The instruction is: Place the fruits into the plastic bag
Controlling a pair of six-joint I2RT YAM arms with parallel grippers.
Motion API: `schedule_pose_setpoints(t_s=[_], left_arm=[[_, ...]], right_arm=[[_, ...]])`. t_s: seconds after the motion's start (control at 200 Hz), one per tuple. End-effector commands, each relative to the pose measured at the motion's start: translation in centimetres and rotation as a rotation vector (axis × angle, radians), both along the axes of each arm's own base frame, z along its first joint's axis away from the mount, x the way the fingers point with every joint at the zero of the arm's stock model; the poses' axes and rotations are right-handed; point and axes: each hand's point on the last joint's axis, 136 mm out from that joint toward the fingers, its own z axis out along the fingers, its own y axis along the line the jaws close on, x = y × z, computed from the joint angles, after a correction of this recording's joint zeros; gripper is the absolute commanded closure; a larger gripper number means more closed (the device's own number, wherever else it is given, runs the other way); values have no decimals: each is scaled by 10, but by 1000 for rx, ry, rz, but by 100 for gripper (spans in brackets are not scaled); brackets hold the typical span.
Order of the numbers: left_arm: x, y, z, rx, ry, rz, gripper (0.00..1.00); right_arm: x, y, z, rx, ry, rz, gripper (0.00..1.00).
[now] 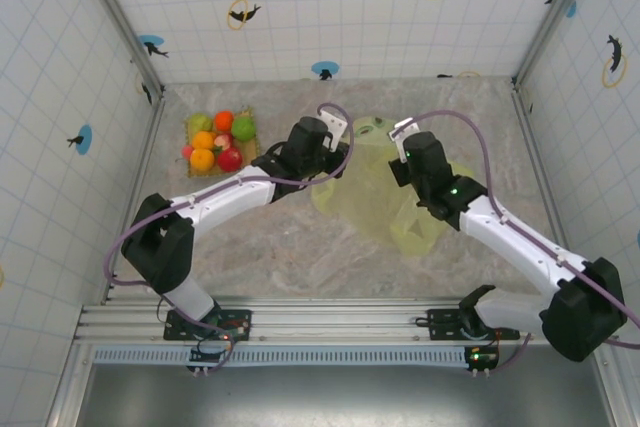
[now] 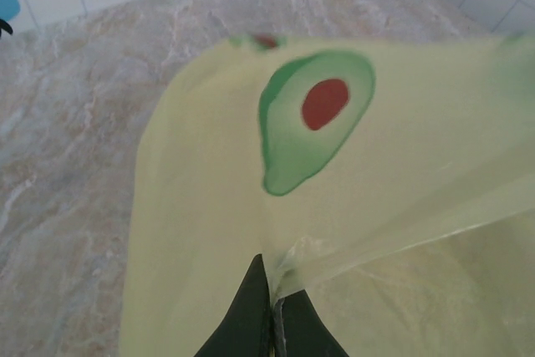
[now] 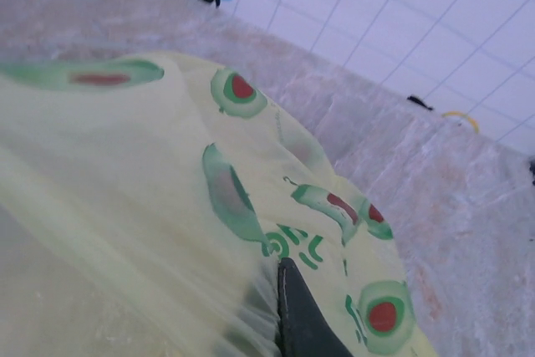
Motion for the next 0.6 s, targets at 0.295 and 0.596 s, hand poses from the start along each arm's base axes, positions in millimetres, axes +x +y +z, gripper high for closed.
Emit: schedule_pose_setpoints(t_s=[0.295,0.596], left_arm=[[-3,3,26,-79,-35,-19,39],[-25,39,79,-307,-42,40,6]], right_arm=[[7,4,-29,326,178,-102,100],[16,14,-52,648,260,-205,100]])
